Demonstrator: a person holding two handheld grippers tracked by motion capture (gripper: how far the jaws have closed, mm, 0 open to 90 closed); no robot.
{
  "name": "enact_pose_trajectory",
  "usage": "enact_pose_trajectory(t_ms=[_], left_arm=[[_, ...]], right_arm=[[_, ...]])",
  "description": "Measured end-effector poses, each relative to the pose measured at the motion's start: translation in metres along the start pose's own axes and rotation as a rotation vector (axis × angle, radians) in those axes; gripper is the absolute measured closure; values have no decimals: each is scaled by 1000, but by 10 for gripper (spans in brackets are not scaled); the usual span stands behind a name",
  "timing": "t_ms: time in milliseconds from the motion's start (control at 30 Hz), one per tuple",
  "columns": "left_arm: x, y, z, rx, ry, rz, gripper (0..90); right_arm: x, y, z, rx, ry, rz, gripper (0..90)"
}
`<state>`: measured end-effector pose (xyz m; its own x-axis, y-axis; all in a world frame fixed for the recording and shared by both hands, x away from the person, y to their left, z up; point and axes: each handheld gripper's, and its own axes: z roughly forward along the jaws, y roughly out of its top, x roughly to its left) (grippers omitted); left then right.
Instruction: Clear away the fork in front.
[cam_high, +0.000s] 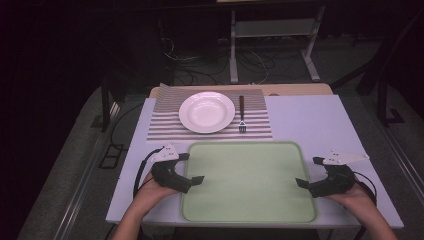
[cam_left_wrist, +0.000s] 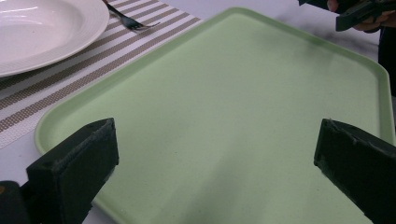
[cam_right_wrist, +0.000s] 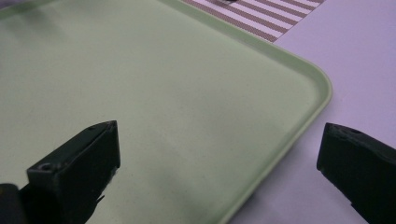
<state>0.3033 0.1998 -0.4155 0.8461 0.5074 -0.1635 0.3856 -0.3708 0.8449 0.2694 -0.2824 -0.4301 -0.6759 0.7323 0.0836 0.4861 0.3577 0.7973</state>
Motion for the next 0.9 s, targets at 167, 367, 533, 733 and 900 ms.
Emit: enact_pose_trajectory(t_ms=[167, 367, 533, 733, 900], left_arm=[[0, -1, -1, 3, 8, 4, 0], [0, -1, -5, -9, 16, 17, 0], [0, -1, -4, -12, 16, 11, 0], [3, 0, -5, -25, 14, -2, 0], [4, -1, -3, -8, 19, 2, 0]], right_arm=[[-3, 1, 1, 2, 4, 10, 0], [-3, 9, 3, -5, -15, 23, 0], [-2, 17, 7, -5, -15, 21, 0], [-4, 26, 17, 0, 7, 25, 0], [-3, 34, 24, 3, 11, 19, 0]])
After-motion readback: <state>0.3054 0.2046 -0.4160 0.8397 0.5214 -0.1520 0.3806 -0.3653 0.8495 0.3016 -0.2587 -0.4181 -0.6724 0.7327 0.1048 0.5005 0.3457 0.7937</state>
